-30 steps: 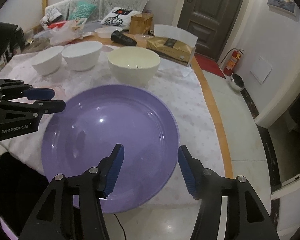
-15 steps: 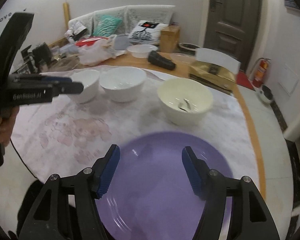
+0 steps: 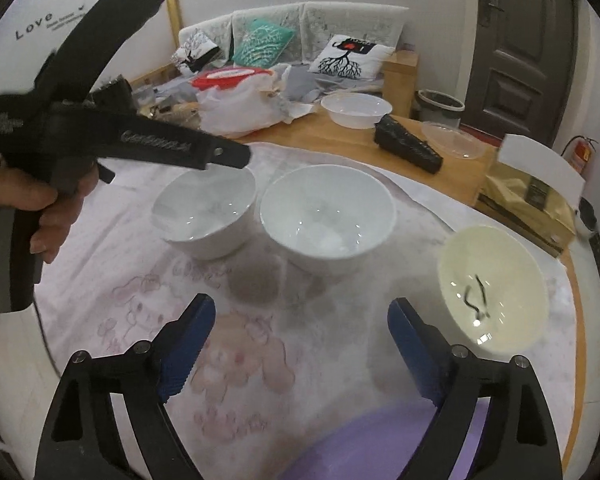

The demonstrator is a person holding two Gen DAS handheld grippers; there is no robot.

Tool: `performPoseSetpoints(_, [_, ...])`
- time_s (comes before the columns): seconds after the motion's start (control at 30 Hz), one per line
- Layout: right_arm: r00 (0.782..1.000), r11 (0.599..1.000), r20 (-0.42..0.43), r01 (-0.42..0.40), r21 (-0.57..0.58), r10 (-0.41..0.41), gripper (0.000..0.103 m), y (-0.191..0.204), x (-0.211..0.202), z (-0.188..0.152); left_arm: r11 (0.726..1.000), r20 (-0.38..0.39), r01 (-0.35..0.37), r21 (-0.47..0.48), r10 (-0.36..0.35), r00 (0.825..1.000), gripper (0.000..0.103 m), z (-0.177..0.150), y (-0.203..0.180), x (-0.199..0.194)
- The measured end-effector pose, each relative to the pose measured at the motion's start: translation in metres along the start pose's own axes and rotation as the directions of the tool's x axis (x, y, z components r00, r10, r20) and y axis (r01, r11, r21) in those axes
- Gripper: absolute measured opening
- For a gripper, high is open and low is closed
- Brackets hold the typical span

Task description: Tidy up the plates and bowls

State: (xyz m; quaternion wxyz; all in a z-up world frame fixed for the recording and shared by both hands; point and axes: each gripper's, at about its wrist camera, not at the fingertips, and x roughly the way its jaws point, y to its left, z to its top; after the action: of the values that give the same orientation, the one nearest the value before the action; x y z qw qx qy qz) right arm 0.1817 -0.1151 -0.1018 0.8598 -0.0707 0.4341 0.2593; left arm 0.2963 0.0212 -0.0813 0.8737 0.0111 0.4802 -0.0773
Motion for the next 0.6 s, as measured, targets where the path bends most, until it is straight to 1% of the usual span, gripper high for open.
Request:
performPoseSetpoints(0.13, [0.998,0.999,-0.039,0.039,-0.025,-0.040,0.089,0.000,0.032,0.012,1.000,-0.041,0.009,0.012,-0.008,0.999,0.039,0.009,-0.006,0.026])
performPoseSetpoints(0.23, [0.997,0.997,-0.042,0.070,-0.026,-0.071,0.090,-0.004,0.047,0.019,1.000,-0.066,0.018,0.023,-0.017,0.998,0.036,0.010,-0.014,0.040])
performPoseSetpoints(0.3, [0.996,0.997,-0.046,0.076,-0.015,-0.076,0.090,-0.008,0.054,0.021,0.999,-0.074,0.022,0.031,-0.019,0.997,0.031,0.010,-0.017,0.047])
performPoseSetpoints(0.4, [0.996,0.997,-0.048,0.075,0.005,-0.075,0.090,-0.015,0.062,0.025,0.999,-0.090,0.030,0.030,-0.028,0.996,0.027,0.010,-0.020,0.053])
performPoseSetpoints(0.47, [0.996,0.997,-0.047,0.074,0.007,-0.074,0.090,-0.018,0.064,0.027,0.999,-0.094,0.023,0.042,-0.019,0.995,0.025,0.011,-0.023,0.056])
performPoseSetpoints(0.53, [0.997,0.998,-0.050,0.063,0.005,-0.063,0.090,-0.019,0.067,0.027,0.998,-0.095,0.001,0.057,0.004,0.995,0.022,0.011,-0.025,0.058])
performPoseSetpoints(0.6, [0.997,0.998,-0.051,0.062,-0.002,-0.062,0.090,-0.019,0.069,0.028,0.999,-0.099,-0.001,0.054,0.007,0.995,0.018,0.011,-0.024,0.060])
